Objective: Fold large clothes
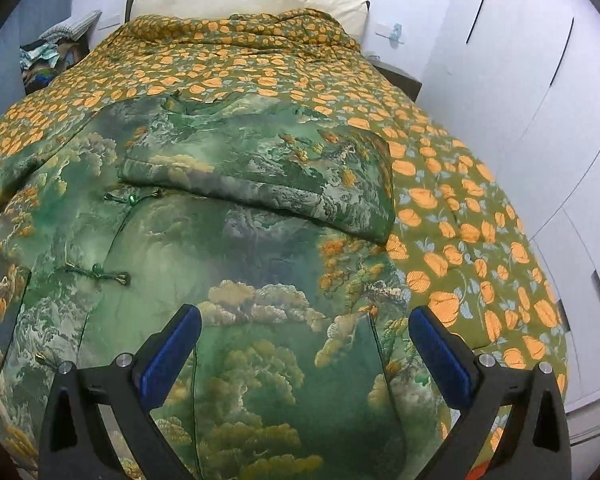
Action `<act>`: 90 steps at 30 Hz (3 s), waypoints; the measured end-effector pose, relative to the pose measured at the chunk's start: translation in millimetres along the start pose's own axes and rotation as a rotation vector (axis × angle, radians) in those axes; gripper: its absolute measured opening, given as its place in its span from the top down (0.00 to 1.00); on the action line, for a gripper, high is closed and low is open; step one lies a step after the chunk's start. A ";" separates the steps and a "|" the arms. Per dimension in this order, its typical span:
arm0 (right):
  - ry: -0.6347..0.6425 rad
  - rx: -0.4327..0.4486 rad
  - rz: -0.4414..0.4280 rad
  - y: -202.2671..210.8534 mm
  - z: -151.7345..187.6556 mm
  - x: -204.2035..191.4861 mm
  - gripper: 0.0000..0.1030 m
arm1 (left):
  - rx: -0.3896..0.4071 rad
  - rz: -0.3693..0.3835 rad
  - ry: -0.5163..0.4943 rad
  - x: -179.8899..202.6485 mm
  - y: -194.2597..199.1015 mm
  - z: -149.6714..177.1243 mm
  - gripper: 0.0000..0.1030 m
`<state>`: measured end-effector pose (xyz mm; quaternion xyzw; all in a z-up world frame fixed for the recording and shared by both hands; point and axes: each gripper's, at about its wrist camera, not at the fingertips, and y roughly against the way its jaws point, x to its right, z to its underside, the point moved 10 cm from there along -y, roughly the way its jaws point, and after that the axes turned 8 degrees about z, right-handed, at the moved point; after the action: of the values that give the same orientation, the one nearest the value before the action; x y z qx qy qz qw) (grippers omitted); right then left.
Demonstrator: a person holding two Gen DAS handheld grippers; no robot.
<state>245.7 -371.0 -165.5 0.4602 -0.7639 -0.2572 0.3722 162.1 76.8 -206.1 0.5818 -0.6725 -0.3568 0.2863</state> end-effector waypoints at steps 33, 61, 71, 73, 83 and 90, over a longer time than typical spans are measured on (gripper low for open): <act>0.108 0.083 -0.121 71.5 -14.3 -67.4 0.01 | -0.077 -0.083 -0.027 8.2 -80.4 -63.3 0.00; 0.157 0.066 -0.210 92.3 2.2 -111.9 0.01 | -0.039 0.200 0.239 -14.9 -106.3 -42.3 0.00; 0.177 0.123 -0.235 116.8 -4.0 -124.4 0.01 | -0.038 0.200 0.239 -14.9 -105.2 -40.2 0.00; 0.189 0.132 -0.239 121.9 -3.3 -127.8 0.01 | -0.039 0.200 0.239 -14.9 -105.3 -40.5 0.00; 0.196 0.115 -0.251 125.7 10.4 -130.2 0.01 | -0.038 0.200 0.239 -15.0 -105.2 -40.2 0.00; 0.215 0.115 -0.250 126.8 11.3 -135.8 0.05 | -0.038 0.200 0.240 -15.2 -105.1 -40.0 0.00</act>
<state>212.3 -192.6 -124.0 0.5970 -0.6698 -0.2068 0.3901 257.3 78.7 -267.8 0.5448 -0.6812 -0.2672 0.4095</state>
